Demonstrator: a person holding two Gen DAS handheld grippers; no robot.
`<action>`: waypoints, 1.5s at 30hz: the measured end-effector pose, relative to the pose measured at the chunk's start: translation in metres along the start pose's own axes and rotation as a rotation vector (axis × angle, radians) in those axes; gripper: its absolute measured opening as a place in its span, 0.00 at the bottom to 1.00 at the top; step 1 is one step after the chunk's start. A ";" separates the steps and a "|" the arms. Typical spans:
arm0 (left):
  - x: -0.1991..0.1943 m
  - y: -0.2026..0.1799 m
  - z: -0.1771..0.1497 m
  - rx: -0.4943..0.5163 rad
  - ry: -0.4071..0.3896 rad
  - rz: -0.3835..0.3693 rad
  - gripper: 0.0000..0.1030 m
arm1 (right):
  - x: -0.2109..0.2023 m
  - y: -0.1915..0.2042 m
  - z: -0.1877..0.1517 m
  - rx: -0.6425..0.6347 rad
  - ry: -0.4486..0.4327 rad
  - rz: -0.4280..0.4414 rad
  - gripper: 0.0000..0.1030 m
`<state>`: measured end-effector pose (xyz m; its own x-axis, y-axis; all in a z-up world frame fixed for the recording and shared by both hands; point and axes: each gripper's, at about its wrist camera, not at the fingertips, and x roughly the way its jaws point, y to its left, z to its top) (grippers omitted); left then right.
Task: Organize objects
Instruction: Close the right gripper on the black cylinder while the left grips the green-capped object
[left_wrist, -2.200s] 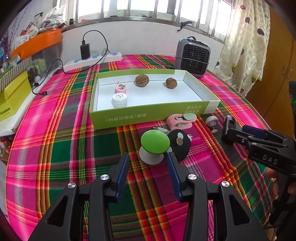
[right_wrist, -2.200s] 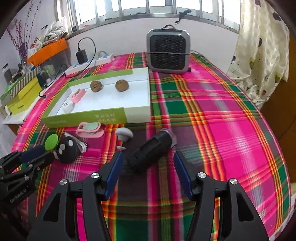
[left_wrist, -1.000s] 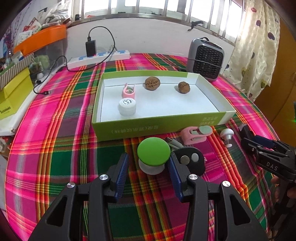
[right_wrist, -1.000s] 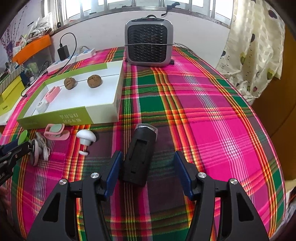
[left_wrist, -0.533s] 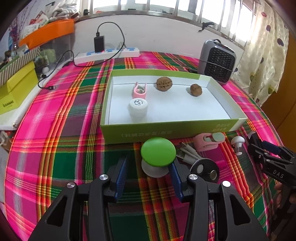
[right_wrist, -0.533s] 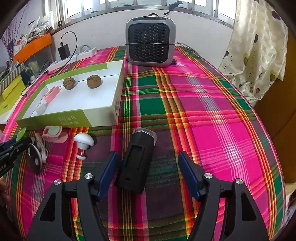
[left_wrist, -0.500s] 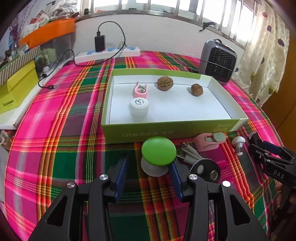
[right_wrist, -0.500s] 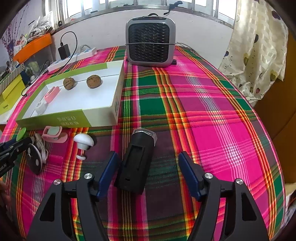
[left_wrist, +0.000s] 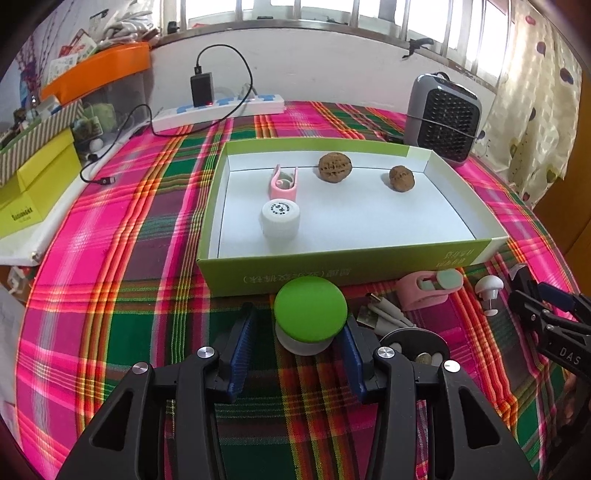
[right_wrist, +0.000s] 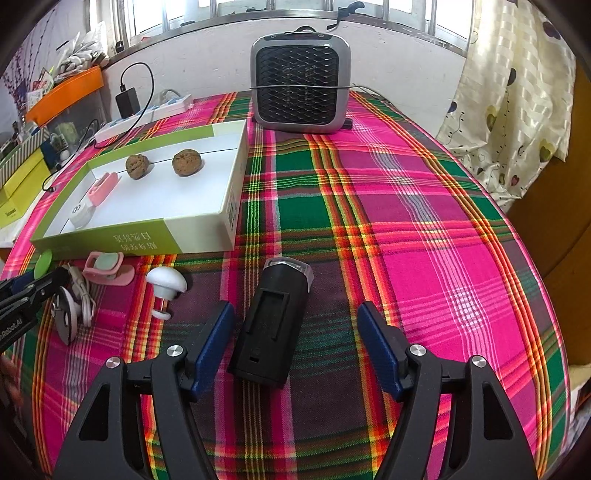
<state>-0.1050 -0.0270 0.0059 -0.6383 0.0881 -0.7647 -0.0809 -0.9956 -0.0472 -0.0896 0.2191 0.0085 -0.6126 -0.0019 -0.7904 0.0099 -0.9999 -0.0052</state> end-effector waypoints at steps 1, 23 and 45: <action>0.000 0.000 0.000 -0.002 0.000 -0.002 0.40 | 0.000 0.000 0.000 0.000 0.000 0.000 0.67; 0.000 0.003 0.000 -0.014 -0.005 0.001 0.30 | -0.003 0.001 0.000 -0.001 -0.010 0.001 0.51; 0.000 0.002 0.000 -0.014 -0.005 0.001 0.29 | -0.006 0.002 -0.003 -0.005 -0.021 0.019 0.28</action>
<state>-0.1050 -0.0292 0.0056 -0.6420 0.0869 -0.7618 -0.0696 -0.9961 -0.0549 -0.0838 0.2170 0.0115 -0.6285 -0.0212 -0.7775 0.0252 -0.9997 0.0069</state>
